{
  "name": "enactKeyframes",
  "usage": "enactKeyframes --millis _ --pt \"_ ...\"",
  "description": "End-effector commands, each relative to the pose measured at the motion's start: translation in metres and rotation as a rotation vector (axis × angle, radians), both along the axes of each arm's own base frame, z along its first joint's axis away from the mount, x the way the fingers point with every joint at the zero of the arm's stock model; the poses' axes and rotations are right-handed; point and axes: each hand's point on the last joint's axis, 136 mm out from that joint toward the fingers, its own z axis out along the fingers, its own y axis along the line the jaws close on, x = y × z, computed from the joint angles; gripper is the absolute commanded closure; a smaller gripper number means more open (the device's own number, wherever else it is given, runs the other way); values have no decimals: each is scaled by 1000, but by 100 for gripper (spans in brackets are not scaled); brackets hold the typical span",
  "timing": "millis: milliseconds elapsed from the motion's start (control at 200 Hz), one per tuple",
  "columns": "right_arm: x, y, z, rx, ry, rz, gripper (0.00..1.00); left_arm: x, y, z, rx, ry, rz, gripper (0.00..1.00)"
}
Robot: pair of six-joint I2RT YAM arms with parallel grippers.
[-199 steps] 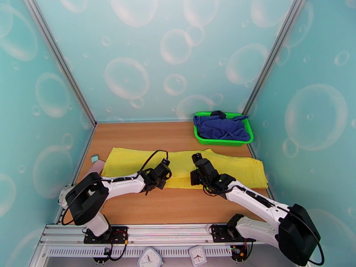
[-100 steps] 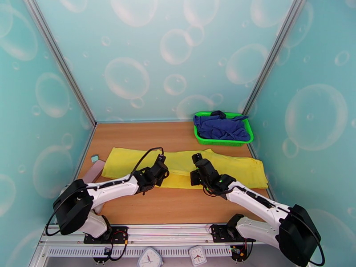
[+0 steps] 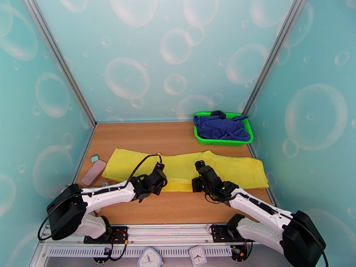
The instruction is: Fold and stack the trousers
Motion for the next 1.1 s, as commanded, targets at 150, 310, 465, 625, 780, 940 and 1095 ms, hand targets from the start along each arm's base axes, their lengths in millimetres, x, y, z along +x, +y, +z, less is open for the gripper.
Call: enactKeyframes --millis 150,310,465,625,780,940,1095 --pt "-11 -33 -1 -55 59 -172 83 -31 -1 -6 -75 122 -110 87" --pt "4 -51 37 -90 -17 -261 73 -19 -13 38 -216 67 -169 78" --pt "35 -71 32 44 -19 -324 68 25 -14 80 -438 -60 -163 60" --pt "64 -91 -3 271 52 -390 65 121 50 34 -419 3 259 57" --pt "69 -110 -27 278 86 -486 65 148 97 -21 -379 92 506 62" --pt "58 -156 -45 327 96 -681 65 164 140 -44 -375 75 708 60" --pt "52 -202 -41 362 48 -823 65 175 170 -57 -376 54 838 60"
